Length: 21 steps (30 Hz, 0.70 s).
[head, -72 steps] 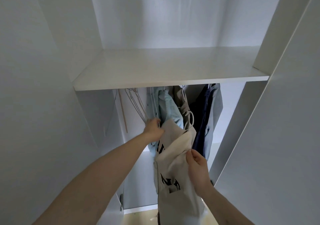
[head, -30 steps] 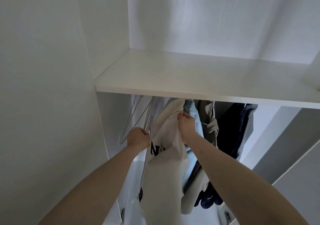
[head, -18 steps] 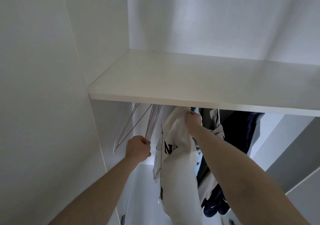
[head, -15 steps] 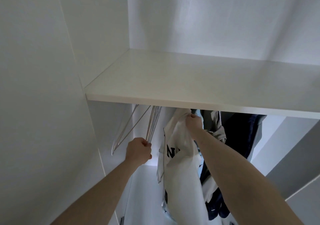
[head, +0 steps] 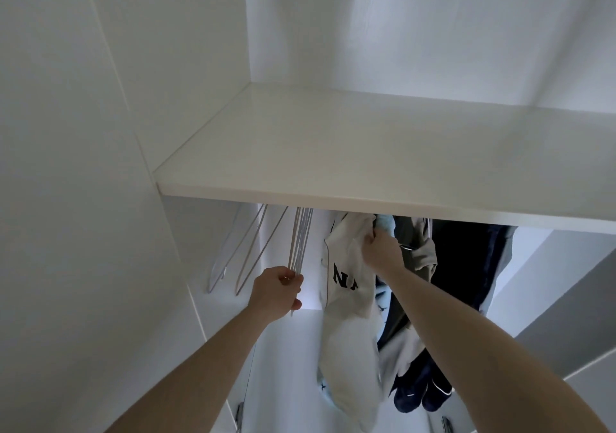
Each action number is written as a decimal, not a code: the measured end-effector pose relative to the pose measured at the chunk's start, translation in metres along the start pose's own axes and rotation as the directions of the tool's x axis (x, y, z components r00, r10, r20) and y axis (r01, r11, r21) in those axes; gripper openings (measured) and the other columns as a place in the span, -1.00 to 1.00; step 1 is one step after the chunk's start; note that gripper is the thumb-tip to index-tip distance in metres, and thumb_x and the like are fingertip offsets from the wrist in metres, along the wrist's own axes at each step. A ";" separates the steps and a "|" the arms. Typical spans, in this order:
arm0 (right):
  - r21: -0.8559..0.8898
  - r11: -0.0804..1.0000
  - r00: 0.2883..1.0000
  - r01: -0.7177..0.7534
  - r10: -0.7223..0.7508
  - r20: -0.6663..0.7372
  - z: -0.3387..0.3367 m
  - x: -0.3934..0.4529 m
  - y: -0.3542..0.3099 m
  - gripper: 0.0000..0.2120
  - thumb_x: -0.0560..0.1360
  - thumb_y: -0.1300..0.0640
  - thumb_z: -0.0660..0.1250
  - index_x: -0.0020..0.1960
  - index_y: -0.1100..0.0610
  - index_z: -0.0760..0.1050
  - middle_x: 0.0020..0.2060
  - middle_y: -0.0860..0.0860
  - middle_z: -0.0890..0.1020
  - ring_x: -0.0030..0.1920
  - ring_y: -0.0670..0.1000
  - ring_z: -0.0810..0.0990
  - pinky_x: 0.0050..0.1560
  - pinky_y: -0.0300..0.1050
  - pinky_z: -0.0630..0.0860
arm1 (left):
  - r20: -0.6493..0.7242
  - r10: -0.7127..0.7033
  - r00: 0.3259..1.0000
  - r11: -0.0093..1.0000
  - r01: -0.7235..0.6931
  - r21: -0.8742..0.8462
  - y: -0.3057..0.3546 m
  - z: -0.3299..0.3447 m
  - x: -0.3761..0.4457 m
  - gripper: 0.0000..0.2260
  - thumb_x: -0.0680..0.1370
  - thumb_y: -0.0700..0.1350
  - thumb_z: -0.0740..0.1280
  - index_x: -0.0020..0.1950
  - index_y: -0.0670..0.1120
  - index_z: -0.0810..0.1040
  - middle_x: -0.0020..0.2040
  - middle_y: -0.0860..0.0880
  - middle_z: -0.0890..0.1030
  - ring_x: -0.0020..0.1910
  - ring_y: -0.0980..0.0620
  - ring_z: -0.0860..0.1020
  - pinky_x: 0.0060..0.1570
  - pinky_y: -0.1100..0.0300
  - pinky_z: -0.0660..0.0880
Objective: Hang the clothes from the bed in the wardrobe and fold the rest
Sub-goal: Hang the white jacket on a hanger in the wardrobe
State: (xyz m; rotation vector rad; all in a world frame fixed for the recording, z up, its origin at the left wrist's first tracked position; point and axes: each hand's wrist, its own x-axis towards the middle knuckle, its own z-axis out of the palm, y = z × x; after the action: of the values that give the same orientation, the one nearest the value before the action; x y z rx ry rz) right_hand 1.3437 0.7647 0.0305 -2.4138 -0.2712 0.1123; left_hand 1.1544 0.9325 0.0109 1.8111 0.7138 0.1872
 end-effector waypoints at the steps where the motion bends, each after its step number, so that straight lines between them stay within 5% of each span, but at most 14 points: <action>1: 0.000 1.000 1.000 0.006 -0.006 0.009 0.001 -0.004 0.002 -0.80 0.70 0.09 0.11 -0.02 0.15 0.40 -0.32 0.03 0.50 -0.24 0.13 0.53 -0.26 -0.09 0.36 | 0.008 -0.002 1.000 1.000 0.002 -0.019 -0.001 0.000 0.000 -0.87 0.62 -0.12 0.37 -0.05 -0.15 0.66 -0.20 -0.09 0.68 -0.41 -0.01 0.68 -0.37 0.31 0.55; 7: 0.064 0.998 1.000 -0.001 0.003 -0.020 -0.001 -0.024 0.002 -0.89 0.56 0.20 0.22 0.05 0.13 0.48 -0.22 0.09 0.61 -0.19 0.18 0.61 -0.23 -0.03 0.51 | 0.006 -0.027 1.000 0.998 0.027 -0.058 -0.003 -0.005 0.000 -0.85 0.64 -0.16 0.32 -0.03 -0.15 0.68 -0.14 -0.14 0.70 -0.41 0.01 0.64 -0.32 0.22 0.62; 10: 0.114 0.993 0.999 0.006 -0.001 -0.042 0.000 -0.037 -0.003 -0.59 0.50 0.26 0.29 0.34 0.13 0.42 0.15 0.12 0.56 0.06 0.20 0.58 -0.03 0.04 0.55 | 0.038 -0.024 0.999 0.998 0.026 -0.058 0.001 -0.007 -0.001 -0.85 0.65 -0.18 0.31 -0.01 -0.17 0.67 -0.17 -0.12 0.71 -0.42 0.00 0.63 -0.28 0.13 0.66; 12: 0.075 0.996 0.990 0.038 -0.028 -0.136 0.004 -0.051 -0.008 -0.48 0.47 0.29 0.33 0.42 0.15 0.37 0.28 0.15 0.44 0.23 0.23 0.46 0.17 0.11 0.49 | 0.055 -0.024 0.998 0.998 0.027 -0.052 0.003 -0.009 -0.002 -0.84 0.65 -0.20 0.30 -0.02 -0.20 0.66 -0.20 -0.11 0.70 -0.42 0.00 0.63 -0.22 0.05 0.66; 15: 0.079 0.968 0.931 0.237 -0.203 -0.303 0.013 -0.080 -0.018 -0.53 0.49 0.31 0.38 0.38 0.13 0.46 0.27 0.06 0.49 0.23 0.11 0.46 0.25 0.03 0.47 | 0.077 -0.019 0.997 1.000 0.020 -0.008 0.007 -0.012 -0.005 -0.82 0.66 -0.19 0.27 -0.01 -0.21 0.65 -0.20 -0.10 0.69 -0.42 0.01 0.61 -0.25 0.08 0.65; 17: 0.284 0.930 0.965 0.235 -0.187 -0.185 0.024 -0.101 -0.030 -0.71 0.56 0.29 0.35 0.24 0.04 0.55 0.15 -0.04 0.61 0.09 0.02 0.59 0.11 -0.09 0.58 | 0.084 -0.020 0.996 1.000 0.021 -0.005 0.010 -0.013 -0.007 -0.82 0.66 -0.19 0.27 0.00 -0.21 0.65 -0.20 -0.11 0.68 -0.44 0.02 0.60 -0.30 0.13 0.63; 19: 0.458 0.889 0.993 -0.004 -0.050 0.106 0.037 -0.111 -0.045 -0.83 0.62 0.20 0.34 0.17 0.02 0.59 0.09 0.02 0.69 0.01 0.05 0.66 0.08 -0.09 0.60 | 0.080 -0.019 0.997 1.000 0.019 0.000 0.013 -0.012 -0.009 -0.83 0.66 -0.19 0.28 0.00 -0.21 0.64 -0.21 -0.09 0.67 -0.44 0.03 0.61 -0.32 0.16 0.62; 21: 0.509 0.832 0.949 -0.220 0.063 0.308 0.045 -0.111 -0.056 -0.87 0.65 0.13 0.30 0.14 0.04 0.61 0.09 0.10 0.71 -0.01 0.08 0.66 0.08 -0.02 0.60 | 0.069 -0.019 0.997 1.000 0.018 0.013 0.014 -0.011 -0.011 -0.85 0.65 -0.19 0.30 -0.01 -0.17 0.65 -0.19 -0.08 0.69 -0.40 0.02 0.63 -0.29 0.19 0.63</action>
State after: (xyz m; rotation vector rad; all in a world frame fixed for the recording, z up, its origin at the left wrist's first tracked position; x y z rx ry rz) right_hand 1.2192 0.8096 0.0345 -1.8426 -0.1552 0.5325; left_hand 1.1456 0.9324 0.0305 1.8131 0.6838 0.1082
